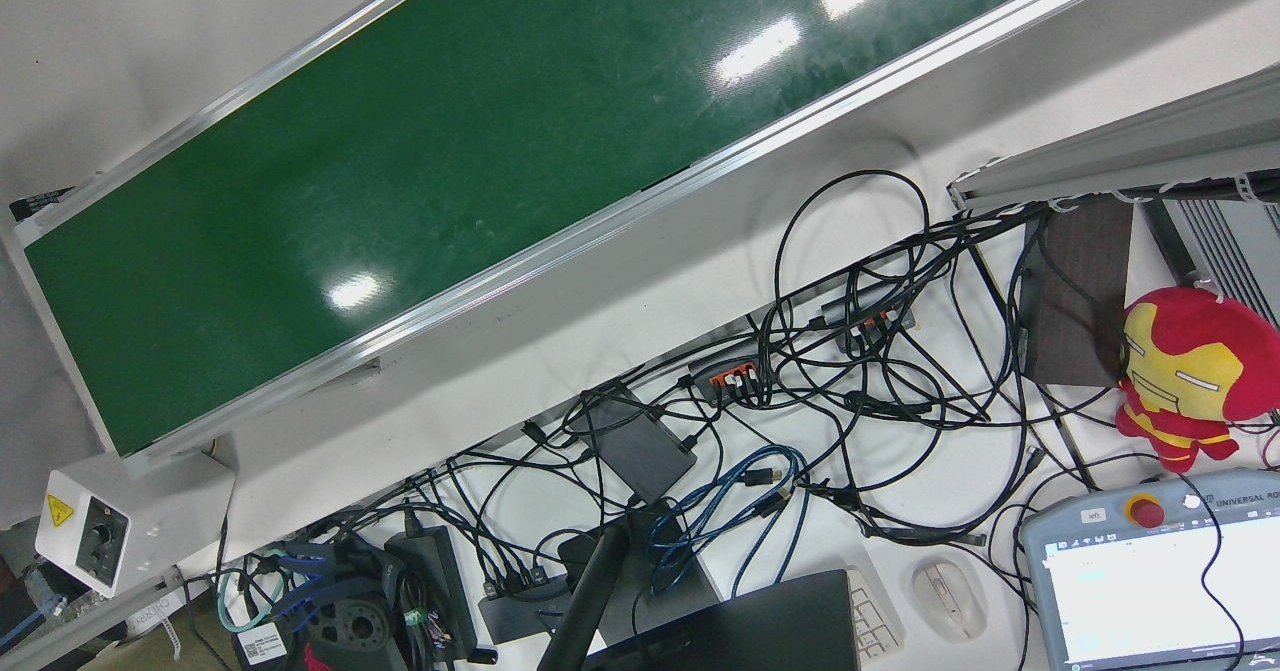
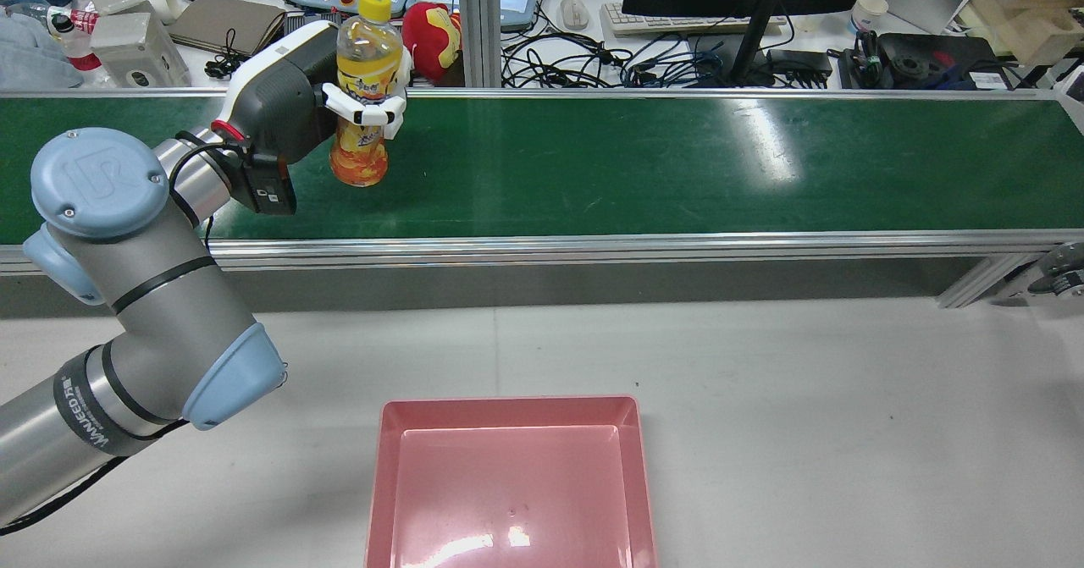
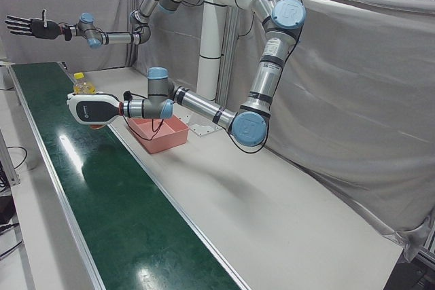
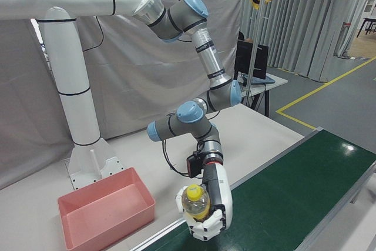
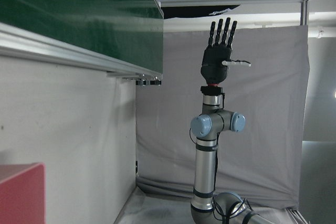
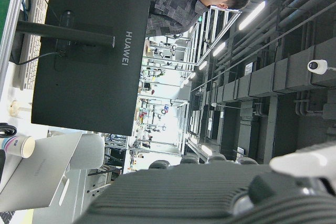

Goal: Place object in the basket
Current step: 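Lift the bottle off the conveyor and carry it over the pink tray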

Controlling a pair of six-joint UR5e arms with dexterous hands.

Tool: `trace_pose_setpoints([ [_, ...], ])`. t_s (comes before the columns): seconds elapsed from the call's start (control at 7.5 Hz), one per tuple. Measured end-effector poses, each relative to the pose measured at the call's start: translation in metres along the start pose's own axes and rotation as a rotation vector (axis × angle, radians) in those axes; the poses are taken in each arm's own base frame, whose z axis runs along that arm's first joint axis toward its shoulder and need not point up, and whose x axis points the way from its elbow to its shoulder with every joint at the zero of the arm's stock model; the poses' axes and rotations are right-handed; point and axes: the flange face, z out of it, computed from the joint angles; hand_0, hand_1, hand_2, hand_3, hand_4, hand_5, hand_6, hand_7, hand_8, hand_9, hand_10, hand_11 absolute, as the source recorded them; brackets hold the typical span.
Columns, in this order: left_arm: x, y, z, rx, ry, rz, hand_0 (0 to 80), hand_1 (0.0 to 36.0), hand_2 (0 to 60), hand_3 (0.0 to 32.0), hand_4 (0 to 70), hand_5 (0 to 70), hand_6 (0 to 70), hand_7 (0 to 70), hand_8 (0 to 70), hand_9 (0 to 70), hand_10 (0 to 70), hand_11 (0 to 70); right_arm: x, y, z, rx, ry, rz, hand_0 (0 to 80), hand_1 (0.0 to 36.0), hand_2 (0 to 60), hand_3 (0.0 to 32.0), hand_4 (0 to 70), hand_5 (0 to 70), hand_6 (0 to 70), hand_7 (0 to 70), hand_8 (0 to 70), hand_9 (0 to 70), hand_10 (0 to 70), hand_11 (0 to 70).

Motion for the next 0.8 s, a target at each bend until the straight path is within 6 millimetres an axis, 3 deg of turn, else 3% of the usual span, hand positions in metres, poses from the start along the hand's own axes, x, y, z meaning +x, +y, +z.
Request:
trace_pose_setpoints([
  [0.27, -0.031, 0.049, -0.012, -0.105, -0.114, -0.037, 58.4, 33.2, 60.0, 0.0, 70.0, 70.0, 70.0, 70.0, 70.0, 70.0, 65.1, 70.0, 0.0, -0.001, 0.0, 0.002, 0.001, 0.0, 0.0, 0.0, 0.0, 0.0, 0.0, 0.0, 0.0, 0.0, 0.0, 0.0, 0.0, 0.0],
  [0.4, -0.056, 0.074, -0.026, -0.15, -0.201, -0.054, 60.7, 35.4, 60.0, 0.0, 70.0, 70.0, 70.0, 70.0, 70.0, 70.0, 64.4, 70.0, 0.001, -0.001, 0.0, 0.002, 0.001, 0.0, 0.0, 0.0, 0.0, 0.0, 0.0, 0.0, 0.0, 0.0, 0.0, 0.0, 0.0, 0.0],
  [0.53, -0.086, 0.092, -0.038, -0.182, -0.279, -0.067, 61.6, 35.9, 60.0, 0.0, 70.0, 70.0, 70.0, 70.0, 70.0, 70.0, 62.9, 70.0, 0.001, -0.001, 0.0, 0.002, 0.001, 0.0, 0.0, 0.0, 0.0, 0.0, 0.0, 0.0, 0.0, 0.0, 0.0, 0.0, 0.0, 0.0],
  [0.8, -0.161, 0.122, -0.065, -0.23, -0.416, -0.055, 58.6, 31.8, 60.0, 0.0, 70.0, 70.0, 70.0, 69.5, 70.0, 70.0, 59.0, 70.0, 0.001, -0.002, 0.0, 0.003, 0.002, 0.0, 0.0, 0.0, 0.0, 0.0, 0.0, 0.0, 0.0, 0.0, 0.0, 0.0, 0.0, 0.0],
])
